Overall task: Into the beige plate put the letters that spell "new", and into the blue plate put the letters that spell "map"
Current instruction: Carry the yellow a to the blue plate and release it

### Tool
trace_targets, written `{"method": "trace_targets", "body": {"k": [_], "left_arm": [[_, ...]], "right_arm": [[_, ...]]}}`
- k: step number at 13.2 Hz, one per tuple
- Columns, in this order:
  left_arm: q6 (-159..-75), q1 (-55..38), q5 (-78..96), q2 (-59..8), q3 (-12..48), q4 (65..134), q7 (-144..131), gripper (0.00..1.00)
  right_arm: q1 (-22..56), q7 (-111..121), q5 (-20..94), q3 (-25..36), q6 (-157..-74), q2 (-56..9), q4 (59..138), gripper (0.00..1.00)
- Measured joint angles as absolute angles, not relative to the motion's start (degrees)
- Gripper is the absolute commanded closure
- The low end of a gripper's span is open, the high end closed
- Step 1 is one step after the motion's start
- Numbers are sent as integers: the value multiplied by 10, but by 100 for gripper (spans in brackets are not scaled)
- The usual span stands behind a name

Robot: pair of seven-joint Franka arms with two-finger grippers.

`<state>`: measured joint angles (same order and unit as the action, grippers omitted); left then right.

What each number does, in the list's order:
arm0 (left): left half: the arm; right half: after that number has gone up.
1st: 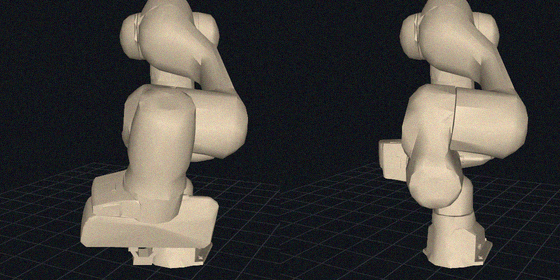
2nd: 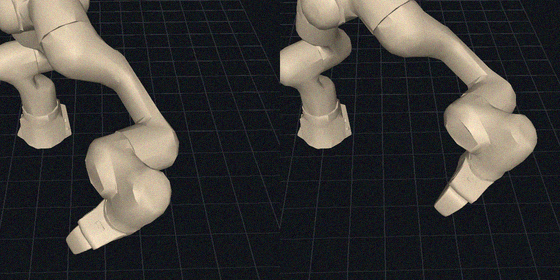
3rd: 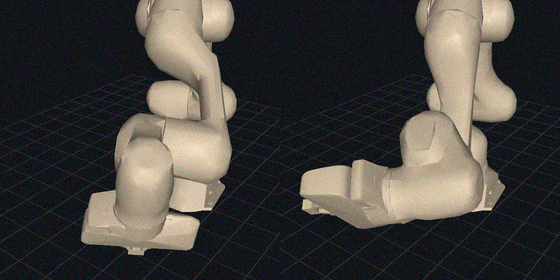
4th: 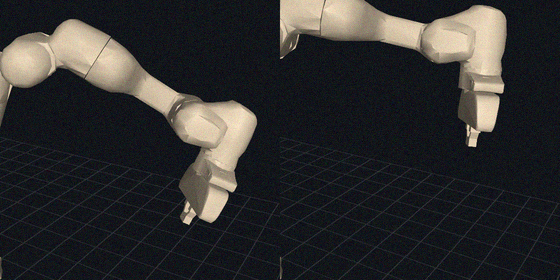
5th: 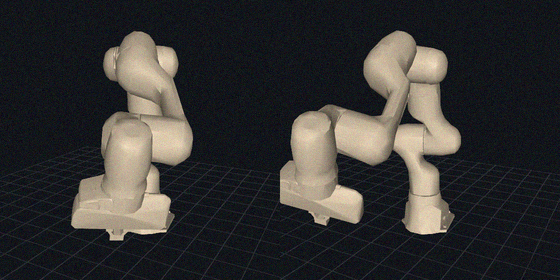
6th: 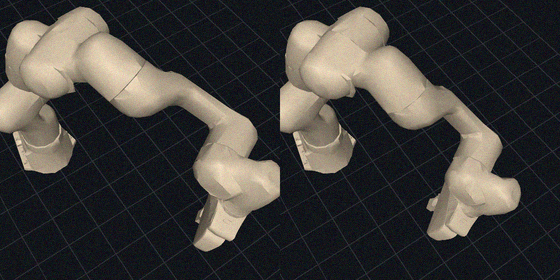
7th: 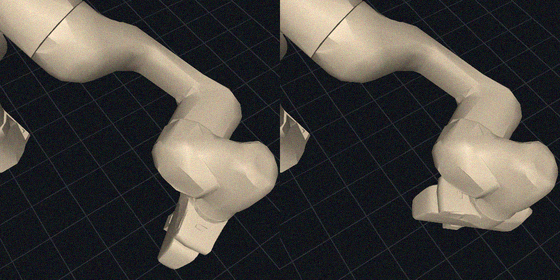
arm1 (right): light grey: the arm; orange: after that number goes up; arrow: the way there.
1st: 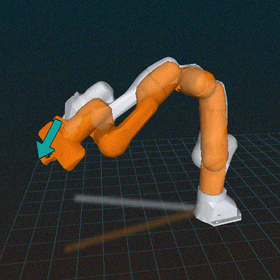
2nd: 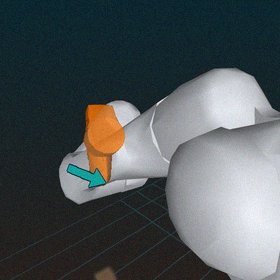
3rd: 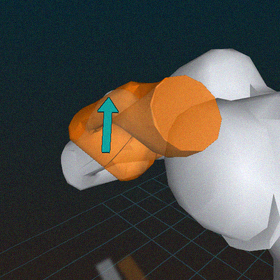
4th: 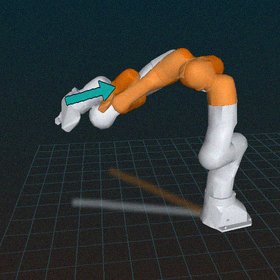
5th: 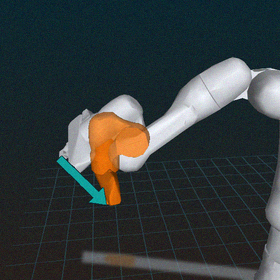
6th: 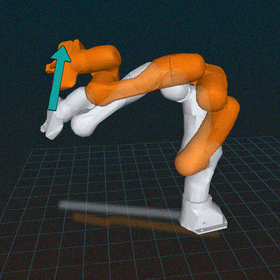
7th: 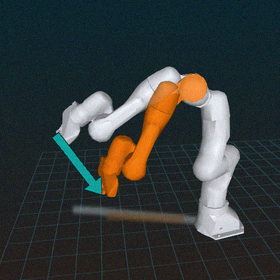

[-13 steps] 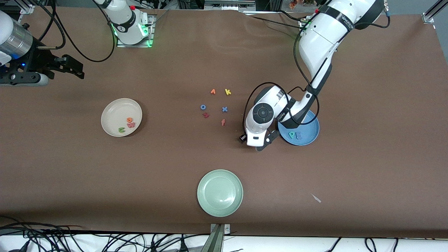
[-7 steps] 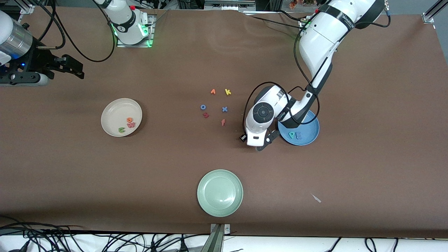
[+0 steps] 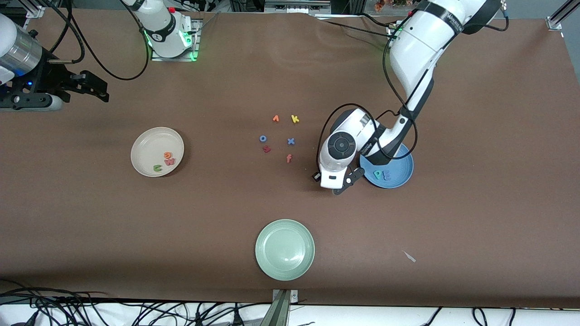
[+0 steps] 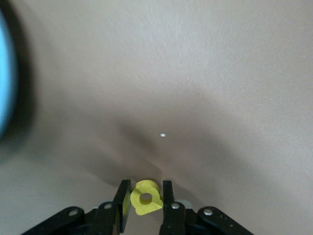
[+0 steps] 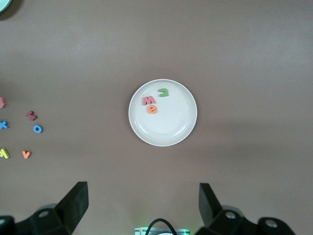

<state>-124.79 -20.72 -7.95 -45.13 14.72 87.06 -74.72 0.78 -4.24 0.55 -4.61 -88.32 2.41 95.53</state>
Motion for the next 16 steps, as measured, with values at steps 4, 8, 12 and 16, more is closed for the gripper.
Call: {"method": "trace_targets", "body": {"k": [4, 8, 12, 16], "left_arm": [[-1157, -148, -80, -387, 141, 869, -588, 87], [-1113, -88, -101, -349, 140, 895, -462, 62], [-1119, -89, -133, -336, 147, 958, -455, 0], [-1119, -93, -134, -314, 148, 961, -455, 0]], "right_arm": [[8, -42, 5, -46, -883, 24, 955, 0], [8, -42, 5, -46, -883, 24, 955, 0], [8, -42, 5, -46, -883, 24, 955, 0], [8, -42, 5, -46, -883, 24, 955, 0]]}}
